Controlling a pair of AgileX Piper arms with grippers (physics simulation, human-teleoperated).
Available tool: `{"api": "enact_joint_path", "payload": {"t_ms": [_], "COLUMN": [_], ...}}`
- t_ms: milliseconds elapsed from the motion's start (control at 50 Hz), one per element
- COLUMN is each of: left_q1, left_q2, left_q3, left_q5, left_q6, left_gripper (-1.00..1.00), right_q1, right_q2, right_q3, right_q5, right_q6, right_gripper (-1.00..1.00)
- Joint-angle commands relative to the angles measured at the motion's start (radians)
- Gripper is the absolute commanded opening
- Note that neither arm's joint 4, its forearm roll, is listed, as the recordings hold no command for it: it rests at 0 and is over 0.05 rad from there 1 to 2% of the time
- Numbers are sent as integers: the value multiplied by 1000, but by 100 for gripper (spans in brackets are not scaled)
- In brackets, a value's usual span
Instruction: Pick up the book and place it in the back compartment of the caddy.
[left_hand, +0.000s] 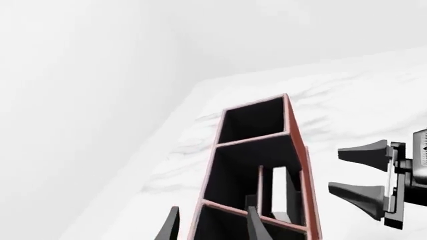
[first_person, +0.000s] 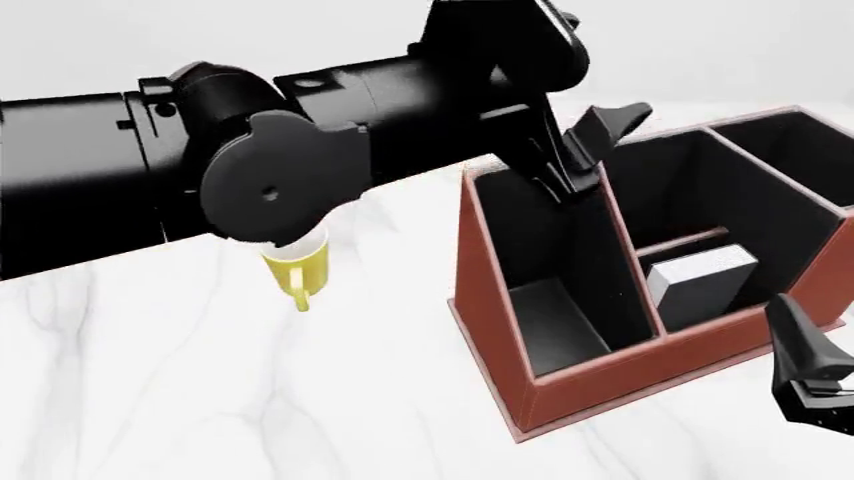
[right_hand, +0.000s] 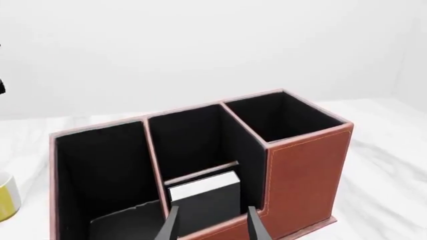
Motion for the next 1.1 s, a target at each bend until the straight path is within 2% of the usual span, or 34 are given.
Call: {"api": "enact_joint_path", "payload": {"t_ms": [20,40,60,80,160,200,240,300,340,400,480,560,620,640,700,720,740,780,800,860,880,900,940,980,1100], "left_q1": [120,144,167,177,230,263,292,304,313,334,358,420,437,459,505,510,480,496,518,516,520,521,524,527,524], "left_q2": [-229,-243,-261,-273,-326,-353,-372,-409,-431,-480,-519,-574,-587,-589,-577,-556,-538,-551,-566,-571,-576,-575,-564,-539,-527], "left_q3": [247,276,302,309,380,416,481,525,557,595,666,721,753,763,801,805,814,822,805,807,813,813,816,815,808], "left_q5": [-142,-174,-192,-183,-232,-244,-300,-303,-324,-330,-386,-420,-455,-467,-533,-546,-555,-561,-525,-522,-525,-524,-534,-552,-554], "left_q6": [-65,-41,-46,-77,-84,-122,-90,-139,-128,-191,-182,-295,-290,-339,-383,-384,-338,-344,-424,-414,-404,-408,-411,-415,-415], "left_gripper": [100,100,100,100,100,100,100,100,100,100,100,100,100,100,100,100,100,100,100,100,100,100,100,100,100], "right_q1": [4,4,4,4,4,5,5,4,3,3,2,-2,-4,-6,-6,-8,-7,-6,-6,-7,-7,-7,-16,-19,-11], "right_q2": [-15,-19,-21,-24,-42,-54,-64,-76,-80,-90,-75,-65,-68,-52,-21,-18,-30,-31,-37,-42,-19,-8,-44,-70,-111], "right_q3": [0,0,0,0,1,1,1,0,1,0,1,0,1,1,0,0,0,0,0,-2,-2,-3,0,-1,-42], "right_q5": [13,17,18,21,36,47,55,66,68,76,63,54,59,46,21,21,34,35,40,46,36,29,48,69,141], "right_q6": [-2,-4,-4,-5,-5,-8,-11,-11,-12,-13,-10,4,10,12,10,13,17,10,5,1,55,66,23,7,10], "right_gripper": [100,100,100,100,100,100,100,100,100,100,100,100,100,100,100,100,100,100,100,100,100,100,100,100,100]}}
